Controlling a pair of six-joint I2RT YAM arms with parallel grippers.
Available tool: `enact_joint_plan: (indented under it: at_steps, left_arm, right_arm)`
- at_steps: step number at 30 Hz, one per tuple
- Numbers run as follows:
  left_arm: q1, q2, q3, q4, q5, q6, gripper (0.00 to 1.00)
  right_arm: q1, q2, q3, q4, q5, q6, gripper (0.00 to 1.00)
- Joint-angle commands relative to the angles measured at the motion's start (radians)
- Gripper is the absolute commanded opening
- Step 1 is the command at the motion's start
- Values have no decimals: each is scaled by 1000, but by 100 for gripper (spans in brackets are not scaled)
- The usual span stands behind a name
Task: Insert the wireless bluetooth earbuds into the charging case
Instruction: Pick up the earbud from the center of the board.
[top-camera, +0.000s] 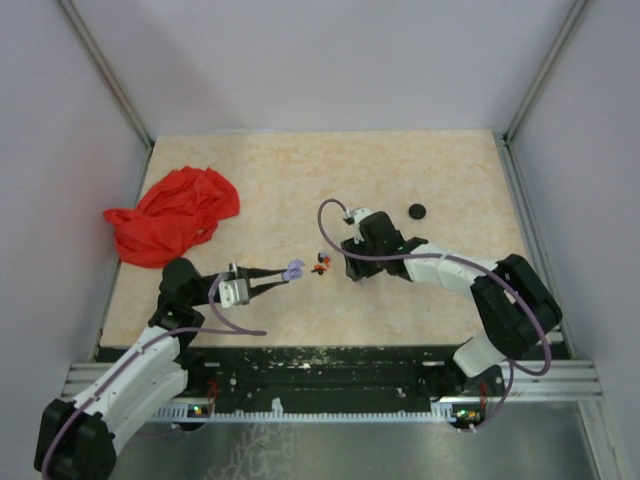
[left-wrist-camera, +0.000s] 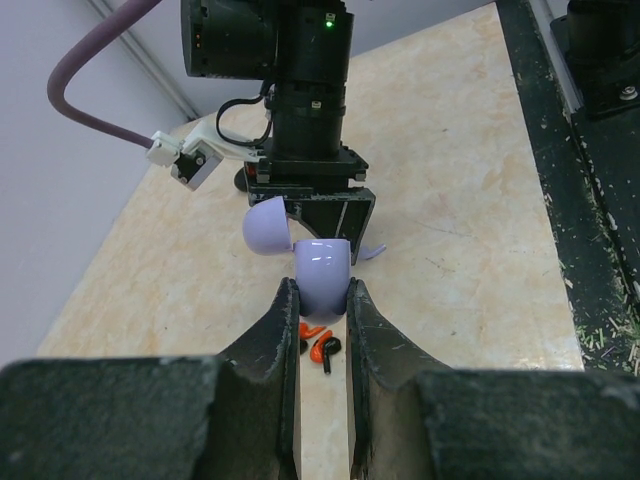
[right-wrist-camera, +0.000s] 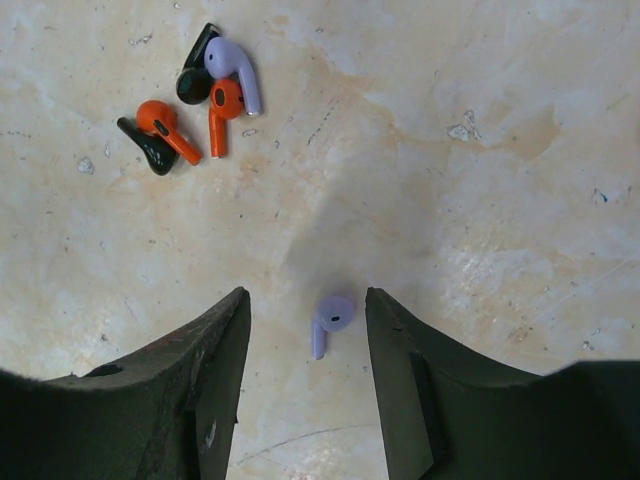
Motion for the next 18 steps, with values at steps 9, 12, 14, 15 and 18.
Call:
enact_joint_plan:
  at_steps: [9,12,14,15,18]
  left_arm:
    - [-11,-5,-6,-16,4,20,0]
    - [-13,-4,-6,-17,3,19,0]
    - [-13,-4,-6,-19,3,18,0]
    - [-14,-4,-5,-19,3,17,0]
    - [-16,-4,-5,-20,5,15,0]
  right_arm:
    - [5,48,91,-90,28,-15,45]
    - [13,58,104,-116,61,-5,43]
    - [14,67,111,-128,73,4,41]
    - [14,72,113,-133,77,7,41]
    - [15,91,121,-141,77,11,39]
